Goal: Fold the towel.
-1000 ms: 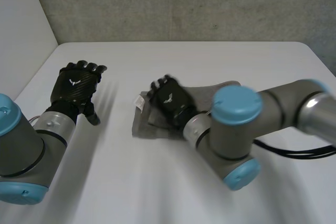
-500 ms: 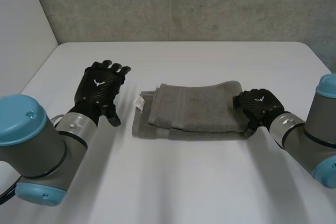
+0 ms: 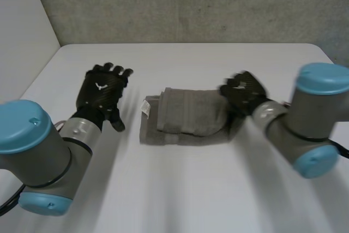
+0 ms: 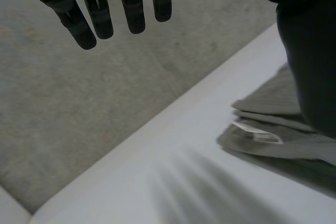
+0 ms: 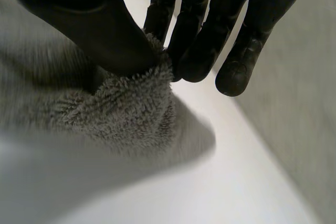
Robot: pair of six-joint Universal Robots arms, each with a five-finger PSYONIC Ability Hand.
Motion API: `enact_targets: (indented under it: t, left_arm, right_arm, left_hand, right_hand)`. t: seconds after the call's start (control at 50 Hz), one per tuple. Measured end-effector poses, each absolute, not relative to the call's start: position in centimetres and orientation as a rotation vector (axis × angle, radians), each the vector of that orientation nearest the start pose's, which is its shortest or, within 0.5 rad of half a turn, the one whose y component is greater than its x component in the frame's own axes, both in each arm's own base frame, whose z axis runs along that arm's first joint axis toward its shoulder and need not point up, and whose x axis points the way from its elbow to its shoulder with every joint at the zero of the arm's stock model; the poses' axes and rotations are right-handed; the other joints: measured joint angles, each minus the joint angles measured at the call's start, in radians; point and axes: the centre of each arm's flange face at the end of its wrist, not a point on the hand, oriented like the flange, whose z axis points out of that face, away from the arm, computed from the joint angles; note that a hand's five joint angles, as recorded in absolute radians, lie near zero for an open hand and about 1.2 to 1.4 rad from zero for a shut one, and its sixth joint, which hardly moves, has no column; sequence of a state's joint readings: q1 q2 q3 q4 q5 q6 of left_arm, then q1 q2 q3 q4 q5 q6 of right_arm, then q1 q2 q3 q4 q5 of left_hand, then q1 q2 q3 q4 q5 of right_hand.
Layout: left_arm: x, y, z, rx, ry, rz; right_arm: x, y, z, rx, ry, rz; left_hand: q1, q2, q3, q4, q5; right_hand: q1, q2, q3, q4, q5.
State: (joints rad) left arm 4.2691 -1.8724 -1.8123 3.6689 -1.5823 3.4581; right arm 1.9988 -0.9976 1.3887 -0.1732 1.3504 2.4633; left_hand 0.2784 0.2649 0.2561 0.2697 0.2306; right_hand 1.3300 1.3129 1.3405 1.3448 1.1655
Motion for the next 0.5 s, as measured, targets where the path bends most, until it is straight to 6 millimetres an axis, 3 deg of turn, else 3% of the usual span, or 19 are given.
enact_targets:
  t: [0.12, 0.22, 0.36, 0.44, 0.48, 0.5]
  left_arm:
    - [-25.5, -26.3, 20.4, 0.725, 2.095, -2.288]
    - [-24.4, -26.8, 21.9, 0.584, 2.079, -2.328]
    - [-23.9, -26.9, 22.5, 0.499, 2.092, -2.362]
    - [-24.0, -26.9, 22.6, 0.497, 2.097, -2.369]
    - [-24.2, -27.0, 22.6, 0.501, 2.096, -2.375]
    - [-24.2, -27.1, 22.6, 0.502, 2.095, -2.377]
  right_arm:
    - [37.0, -25.1, 19.0, -1.701, 1.576, -2.059]
    - [41.5, -21.1, 16.6, -1.798, 1.380, -1.990]
    - [42.8, -19.7, 13.6, -1.814, 1.392, -1.898]
    - [42.4, -19.8, 14.4, -1.709, 1.463, -1.873]
    - [41.9, -19.8, 15.9, -1.597, 1.508, -1.861]
    - [41.7, -19.9, 16.3, -1.567, 1.519, -1.857]
  left_hand:
    - [-0.003, 0.000, -0.004, 0.000, -0.001]
    - [-0.004, -0.001, -0.005, 0.000, -0.003]
    - [-0.006, -0.004, -0.005, 0.000, -0.003]
    - [-0.006, -0.004, -0.005, 0.000, -0.003]
    - [-0.006, -0.004, -0.005, 0.000, -0.003]
    - [-0.006, -0.004, -0.005, 0.000, -0.003]
  right_hand:
    - [0.000, 0.000, 0.000, 0.000, -0.001]
    - [0.000, 0.000, 0.000, 0.000, -0.001]
    - [-0.013, -0.005, -0.019, -0.026, -0.016]
    - [-0.535, -0.534, -0.540, -0.549, -0.559]
    - [-0.899, -0.900, -0.901, -0.893, -0.928]
    - [-0.969, -0.957, -0.962, -0.970, -1.004]
